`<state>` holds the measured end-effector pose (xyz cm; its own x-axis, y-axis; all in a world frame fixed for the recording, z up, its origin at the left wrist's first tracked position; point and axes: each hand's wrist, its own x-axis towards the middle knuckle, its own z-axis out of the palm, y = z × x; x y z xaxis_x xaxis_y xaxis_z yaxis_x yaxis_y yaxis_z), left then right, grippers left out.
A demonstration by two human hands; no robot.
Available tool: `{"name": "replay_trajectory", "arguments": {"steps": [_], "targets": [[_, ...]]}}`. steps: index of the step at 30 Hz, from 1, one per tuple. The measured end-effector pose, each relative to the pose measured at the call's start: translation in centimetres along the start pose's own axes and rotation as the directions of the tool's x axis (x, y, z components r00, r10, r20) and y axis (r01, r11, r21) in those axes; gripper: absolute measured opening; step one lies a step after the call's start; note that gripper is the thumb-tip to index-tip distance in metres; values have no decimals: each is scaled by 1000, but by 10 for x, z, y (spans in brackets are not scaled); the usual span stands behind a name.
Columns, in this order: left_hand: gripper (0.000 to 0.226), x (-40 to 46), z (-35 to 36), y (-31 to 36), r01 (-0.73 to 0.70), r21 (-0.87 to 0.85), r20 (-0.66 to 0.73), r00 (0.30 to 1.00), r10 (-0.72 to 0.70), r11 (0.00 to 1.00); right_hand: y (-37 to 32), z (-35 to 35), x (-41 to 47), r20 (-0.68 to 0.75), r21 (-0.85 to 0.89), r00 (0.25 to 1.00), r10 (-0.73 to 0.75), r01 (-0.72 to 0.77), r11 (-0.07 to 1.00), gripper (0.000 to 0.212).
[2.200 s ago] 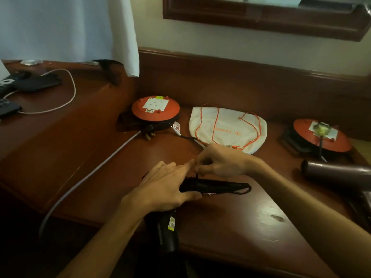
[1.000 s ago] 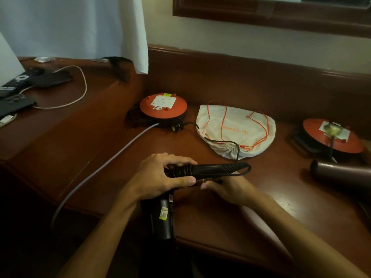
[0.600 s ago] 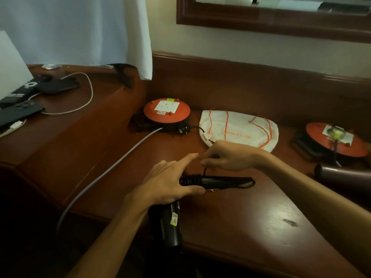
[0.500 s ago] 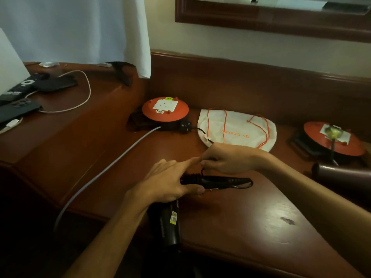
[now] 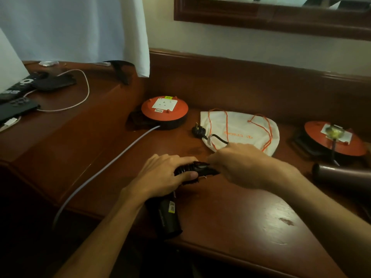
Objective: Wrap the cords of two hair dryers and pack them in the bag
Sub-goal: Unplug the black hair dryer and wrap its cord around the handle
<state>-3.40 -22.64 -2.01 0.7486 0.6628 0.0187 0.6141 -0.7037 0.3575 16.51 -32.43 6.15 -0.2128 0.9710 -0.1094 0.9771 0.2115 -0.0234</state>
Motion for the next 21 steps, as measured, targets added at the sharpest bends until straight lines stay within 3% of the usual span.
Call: {"name": "replay_trajectory", "arguments": {"steps": [2,5,8,12,15,18,21], "targets": [[48,1,1,-3,10,16,-1,1000,-10,1000,-6,19,-4,-17,33,999,-43,44,998,26],[46,2,1,-10,33,0,-36,999,-33,999,-5,37,-8,-65,227,993,-99,112,967,31],[43,1,-3,-12,45,-27,-71,996,-47,999,-4,57,-10,-207,339,974,-97,164,926,40],[46,3,-8,-13,79,-130,-78,993,-90,988,-18,91,-11,-391,284,914,-110,234,930,29],[50,4,-7,-13,90,-151,-91,990,-105,984,-25,104,-9,-442,318,895,-56,215,923,24],[46,1,-12,-21,134,-208,-132,978,-164,969,-27,102,-14,-430,138,902,-33,102,985,26],[50,-5,-15,-36,162,-291,-154,965,-213,943,-24,89,-21,-510,-16,860,-26,20,1000,11]]}}
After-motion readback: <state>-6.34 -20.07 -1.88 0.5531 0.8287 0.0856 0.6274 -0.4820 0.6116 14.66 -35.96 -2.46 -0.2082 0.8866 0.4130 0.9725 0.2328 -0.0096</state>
